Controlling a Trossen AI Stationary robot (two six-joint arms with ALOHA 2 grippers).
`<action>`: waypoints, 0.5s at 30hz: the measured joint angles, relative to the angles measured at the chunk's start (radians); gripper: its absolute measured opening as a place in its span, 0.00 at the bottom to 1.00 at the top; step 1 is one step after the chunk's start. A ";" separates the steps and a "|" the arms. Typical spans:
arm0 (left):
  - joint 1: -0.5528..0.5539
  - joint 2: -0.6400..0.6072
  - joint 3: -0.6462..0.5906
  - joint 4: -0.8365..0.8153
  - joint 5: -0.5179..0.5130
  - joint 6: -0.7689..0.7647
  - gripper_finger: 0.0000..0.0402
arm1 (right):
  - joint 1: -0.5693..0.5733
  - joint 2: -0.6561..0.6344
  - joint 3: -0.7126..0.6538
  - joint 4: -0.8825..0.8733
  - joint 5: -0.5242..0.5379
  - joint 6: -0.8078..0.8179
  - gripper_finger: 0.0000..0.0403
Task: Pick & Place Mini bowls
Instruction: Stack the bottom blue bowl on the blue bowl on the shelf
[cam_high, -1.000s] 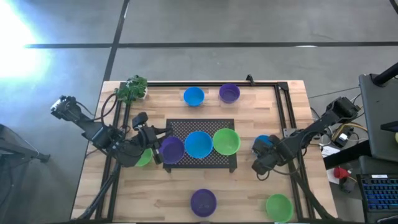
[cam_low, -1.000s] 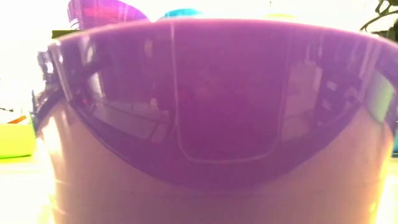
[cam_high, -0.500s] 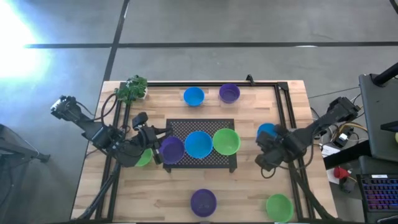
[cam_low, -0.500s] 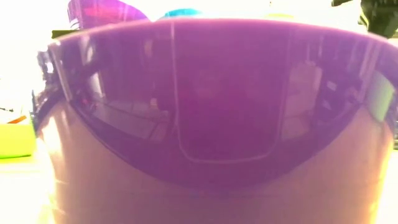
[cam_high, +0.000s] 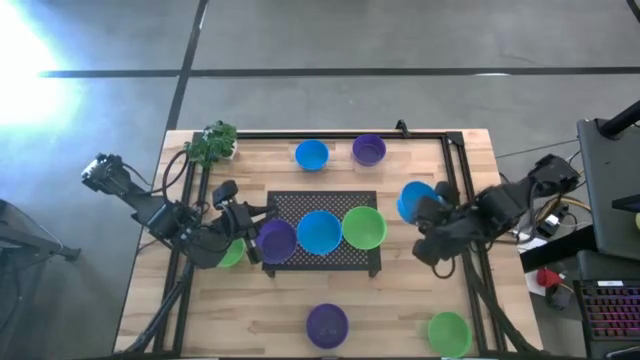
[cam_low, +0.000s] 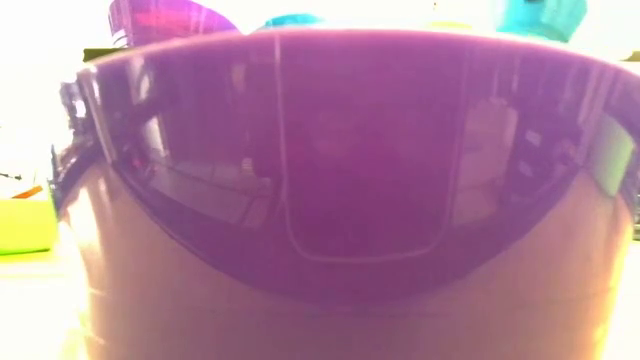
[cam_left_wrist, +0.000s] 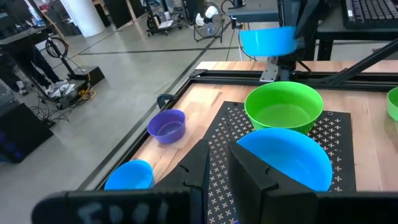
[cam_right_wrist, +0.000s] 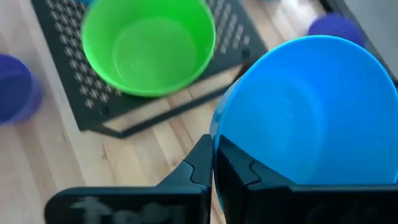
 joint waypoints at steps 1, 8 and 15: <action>0.000 0.000 0.000 0.000 0.000 0.000 0.12 | -0.011 0.000 0.020 0.000 0.006 -0.023 0.02; 0.000 0.000 0.000 0.000 0.000 -0.001 0.12 | -0.116 0.017 0.117 0.007 0.016 -0.146 0.02; 0.000 0.000 0.000 0.000 0.000 -0.001 0.12 | -0.190 0.131 0.246 0.008 -0.018 -0.357 0.02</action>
